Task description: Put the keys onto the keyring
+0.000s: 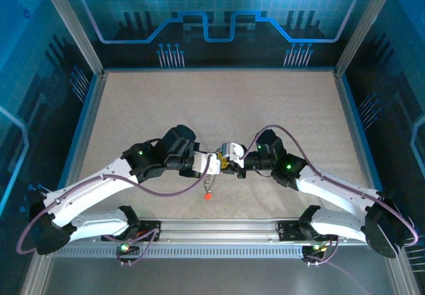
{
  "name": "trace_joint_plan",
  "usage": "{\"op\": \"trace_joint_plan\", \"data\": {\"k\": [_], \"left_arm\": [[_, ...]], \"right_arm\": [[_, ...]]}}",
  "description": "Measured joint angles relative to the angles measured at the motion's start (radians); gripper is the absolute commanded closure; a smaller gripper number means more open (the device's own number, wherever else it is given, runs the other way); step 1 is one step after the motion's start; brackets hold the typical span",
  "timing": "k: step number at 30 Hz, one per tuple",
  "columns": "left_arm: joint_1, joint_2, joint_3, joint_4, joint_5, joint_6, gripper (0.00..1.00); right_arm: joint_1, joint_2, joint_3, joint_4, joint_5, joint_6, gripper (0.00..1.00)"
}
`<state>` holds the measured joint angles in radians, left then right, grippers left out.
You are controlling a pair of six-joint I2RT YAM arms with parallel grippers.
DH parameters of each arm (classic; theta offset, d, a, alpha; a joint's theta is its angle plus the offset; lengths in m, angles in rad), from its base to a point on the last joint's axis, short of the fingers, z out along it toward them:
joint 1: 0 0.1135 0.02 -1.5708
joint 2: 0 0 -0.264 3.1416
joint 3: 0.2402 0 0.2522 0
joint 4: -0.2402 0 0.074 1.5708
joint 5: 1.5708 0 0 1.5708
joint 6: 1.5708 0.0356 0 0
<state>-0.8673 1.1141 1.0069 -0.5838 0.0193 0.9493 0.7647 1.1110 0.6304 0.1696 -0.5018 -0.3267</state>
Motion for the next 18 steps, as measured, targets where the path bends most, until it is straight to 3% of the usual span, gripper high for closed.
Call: {"op": "trace_joint_plan", "data": {"k": [6, 11, 18], "left_arm": [[0.0, 0.0, 0.001, 0.0, 0.002, -0.007, 1.0], [0.002, -0.006, -0.007, 0.029, 0.004, -0.018, 0.89], [0.02, -0.068, -0.109, 0.172, 0.058, -0.034, 0.88]], "right_arm": [[0.0, -0.001, 0.0, 0.012, 0.008, 0.014, 1.0], [0.0, -0.025, -0.022, 0.043, 0.023, 0.016, 1.0], [-0.011, -0.091, -0.13, 0.209, 0.029, 0.05, 1.0]]}}
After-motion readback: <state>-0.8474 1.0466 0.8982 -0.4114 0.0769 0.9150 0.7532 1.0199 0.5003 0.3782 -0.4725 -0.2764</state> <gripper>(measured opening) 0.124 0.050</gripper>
